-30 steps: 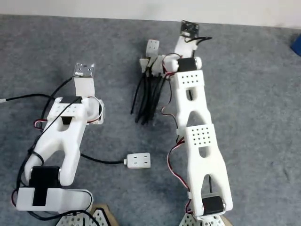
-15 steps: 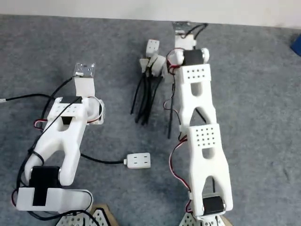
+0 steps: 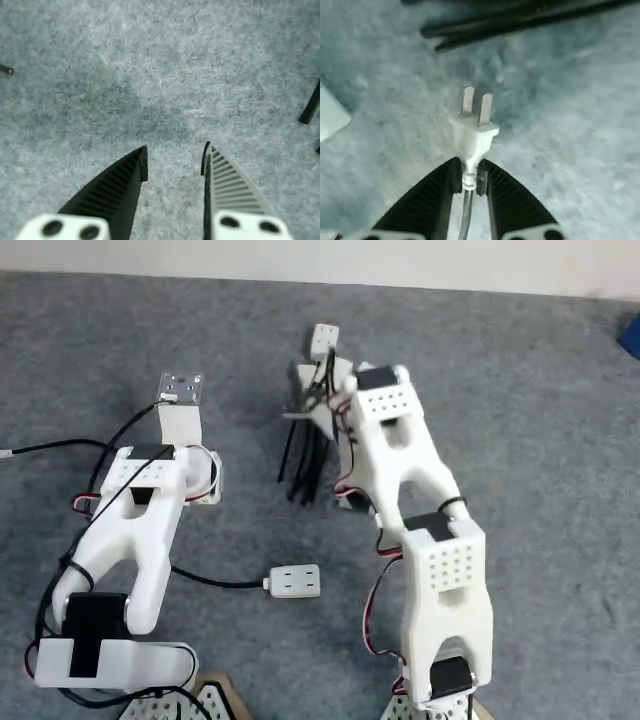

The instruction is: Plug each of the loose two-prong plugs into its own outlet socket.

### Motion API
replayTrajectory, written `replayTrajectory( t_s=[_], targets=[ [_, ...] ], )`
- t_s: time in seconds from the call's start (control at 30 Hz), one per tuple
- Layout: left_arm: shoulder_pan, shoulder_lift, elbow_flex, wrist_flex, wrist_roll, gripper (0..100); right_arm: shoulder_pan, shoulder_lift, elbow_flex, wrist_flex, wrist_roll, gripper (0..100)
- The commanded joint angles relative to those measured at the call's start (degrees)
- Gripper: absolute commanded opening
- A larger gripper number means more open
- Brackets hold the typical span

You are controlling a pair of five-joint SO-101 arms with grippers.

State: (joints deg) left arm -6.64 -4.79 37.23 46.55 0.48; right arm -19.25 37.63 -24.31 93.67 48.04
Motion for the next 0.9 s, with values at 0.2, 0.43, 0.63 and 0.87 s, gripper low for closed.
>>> replayTrajectory(
  t_s=[0.2, 0.43, 0.63, 0.87],
  targets=[
    [0.75, -0.22, -0.13, -0.79, 0.35, 19, -1.71, -9.89, 22.99, -12.09, -4.92, 1.0],
    [0.75, -0.31, -0.13, -0.62, 0.35, 19, -5.14, -20.53, 41.1, -27.82, -15.12, 2.3],
    [0.75, -0.31, -0.13, -0.62, 0.35, 19, -7.08, -24.92, 47.34, -29.85, -17.76, 16.2],
    [0.75, -0.31, -0.13, -0.53, 0.35, 19, -6.99, -25.1, 47.52, -30.29, -17.85, 10.8]
  ],
)
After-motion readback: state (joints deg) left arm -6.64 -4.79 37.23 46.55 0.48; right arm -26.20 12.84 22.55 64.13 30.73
